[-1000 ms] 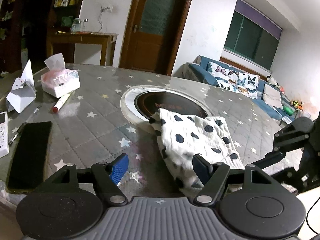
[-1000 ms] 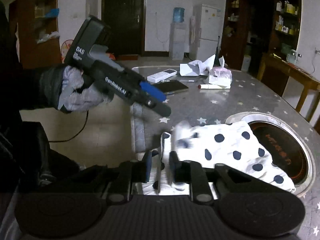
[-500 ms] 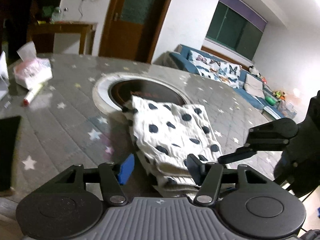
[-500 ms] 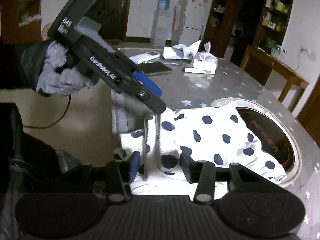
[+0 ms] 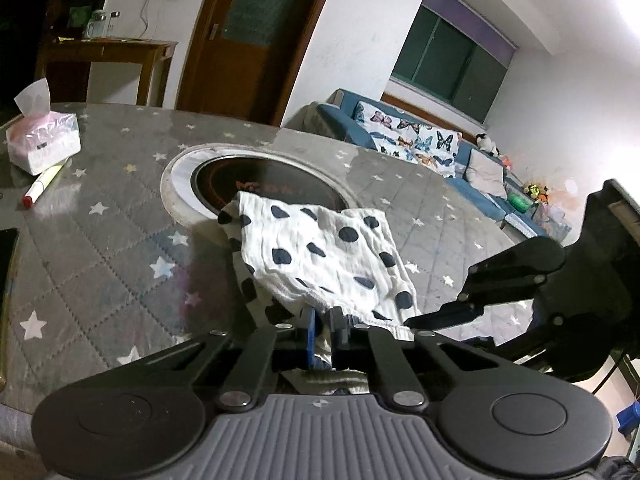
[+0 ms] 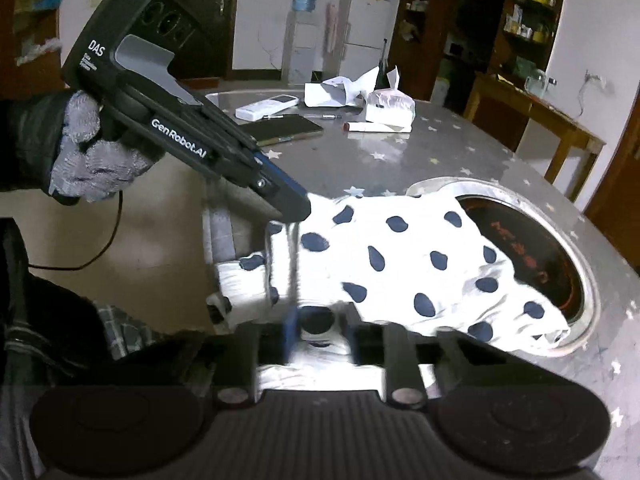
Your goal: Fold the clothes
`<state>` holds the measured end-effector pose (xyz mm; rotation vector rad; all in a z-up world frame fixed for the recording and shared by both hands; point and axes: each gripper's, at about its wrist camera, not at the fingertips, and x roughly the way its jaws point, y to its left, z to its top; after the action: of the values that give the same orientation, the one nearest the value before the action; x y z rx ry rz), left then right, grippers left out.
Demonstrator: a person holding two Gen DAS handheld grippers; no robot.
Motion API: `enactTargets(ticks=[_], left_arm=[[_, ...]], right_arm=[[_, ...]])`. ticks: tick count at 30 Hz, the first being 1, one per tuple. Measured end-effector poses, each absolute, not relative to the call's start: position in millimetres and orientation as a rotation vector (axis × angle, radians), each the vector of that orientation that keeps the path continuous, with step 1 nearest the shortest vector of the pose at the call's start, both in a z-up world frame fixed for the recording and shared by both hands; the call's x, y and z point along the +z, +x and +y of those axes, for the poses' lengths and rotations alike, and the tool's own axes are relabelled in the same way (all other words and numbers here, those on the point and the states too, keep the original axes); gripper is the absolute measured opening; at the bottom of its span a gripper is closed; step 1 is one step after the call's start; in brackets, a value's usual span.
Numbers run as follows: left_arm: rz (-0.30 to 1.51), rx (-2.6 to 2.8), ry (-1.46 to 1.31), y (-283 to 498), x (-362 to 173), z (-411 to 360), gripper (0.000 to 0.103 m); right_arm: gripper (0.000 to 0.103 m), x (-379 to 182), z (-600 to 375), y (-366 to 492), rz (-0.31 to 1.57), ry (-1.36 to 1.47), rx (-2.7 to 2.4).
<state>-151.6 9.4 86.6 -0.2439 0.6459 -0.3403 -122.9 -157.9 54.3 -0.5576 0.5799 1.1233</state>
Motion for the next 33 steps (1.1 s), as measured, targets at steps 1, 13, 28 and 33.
enactTargets(ticks=[1,13,28,33], left_arm=[[0.640,-0.346,-0.248,-153.6,89.1,10.0,0.007],[0.715,-0.357,-0.235,-161.4,79.1,11.5,0.011],[0.779,-0.296,-0.306,-146.9,71.0,21.3,0.050],[0.776,-0.327,-0.316,-147.7,74.2,19.2,0.038]], right_arm=[[0.018,55.5,-159.3,-123.1,0.575,-0.547,1.125],[0.028,53.6,-165.8,-132.3,0.600,-0.532,1.164],[0.037,42.3,-151.8,-159.2,0.457,-0.800,1.152],[0.037,38.8,-152.6,-162.0,0.439,-0.846,1.137]])
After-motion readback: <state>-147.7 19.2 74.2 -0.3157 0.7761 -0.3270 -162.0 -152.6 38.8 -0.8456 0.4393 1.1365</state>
